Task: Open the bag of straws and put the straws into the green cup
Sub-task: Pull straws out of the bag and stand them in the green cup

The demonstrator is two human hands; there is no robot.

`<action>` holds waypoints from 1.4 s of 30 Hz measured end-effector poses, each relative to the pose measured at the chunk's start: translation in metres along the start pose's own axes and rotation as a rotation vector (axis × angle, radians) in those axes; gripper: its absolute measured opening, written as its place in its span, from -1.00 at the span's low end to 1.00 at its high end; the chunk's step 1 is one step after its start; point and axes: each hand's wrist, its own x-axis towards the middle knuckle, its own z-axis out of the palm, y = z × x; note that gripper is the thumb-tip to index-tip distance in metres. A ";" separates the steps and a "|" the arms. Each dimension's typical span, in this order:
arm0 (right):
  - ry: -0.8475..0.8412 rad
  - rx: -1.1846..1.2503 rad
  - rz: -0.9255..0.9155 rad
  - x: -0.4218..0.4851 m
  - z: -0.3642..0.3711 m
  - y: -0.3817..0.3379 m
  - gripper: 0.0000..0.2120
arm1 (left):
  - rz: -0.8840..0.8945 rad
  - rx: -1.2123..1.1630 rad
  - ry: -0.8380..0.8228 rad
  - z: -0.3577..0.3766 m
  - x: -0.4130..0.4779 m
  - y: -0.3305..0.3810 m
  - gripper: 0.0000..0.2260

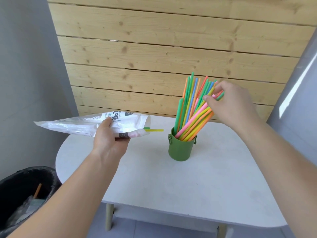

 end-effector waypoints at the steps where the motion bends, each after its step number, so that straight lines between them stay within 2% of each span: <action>1: 0.020 0.023 0.016 -0.002 0.001 0.001 -0.72 | 0.002 0.000 -0.003 0.000 0.000 0.000 -0.92; 9: 0.072 0.205 0.033 -0.008 0.013 0.004 -0.73 | 0.011 0.009 -0.019 0.001 -0.002 -0.002 -0.92; 14: 0.079 0.289 0.014 -0.013 0.018 0.000 -0.58 | 0.011 0.006 -0.024 0.001 -0.002 -0.001 -0.92; 27: 0.069 0.196 0.022 -0.013 0.016 0.002 -0.55 | 0.025 0.020 -0.030 0.004 -0.006 -0.001 -0.92; 35: 0.165 0.141 -0.037 -0.014 -0.001 0.004 -0.34 | 0.028 0.031 -0.033 0.005 -0.008 -0.001 -0.91; 38: 0.261 0.151 -0.059 -0.016 -0.008 0.001 -0.45 | 0.022 0.025 -0.044 0.005 -0.008 -0.001 -0.91; 40: 0.319 0.201 -0.104 -0.019 -0.009 -0.004 -0.61 | 0.021 0.025 -0.052 0.006 -0.008 -0.002 -0.92; 42: 0.309 0.262 -0.155 -0.025 -0.009 -0.011 -0.76 | 0.023 0.019 -0.059 0.006 -0.009 -0.002 -0.92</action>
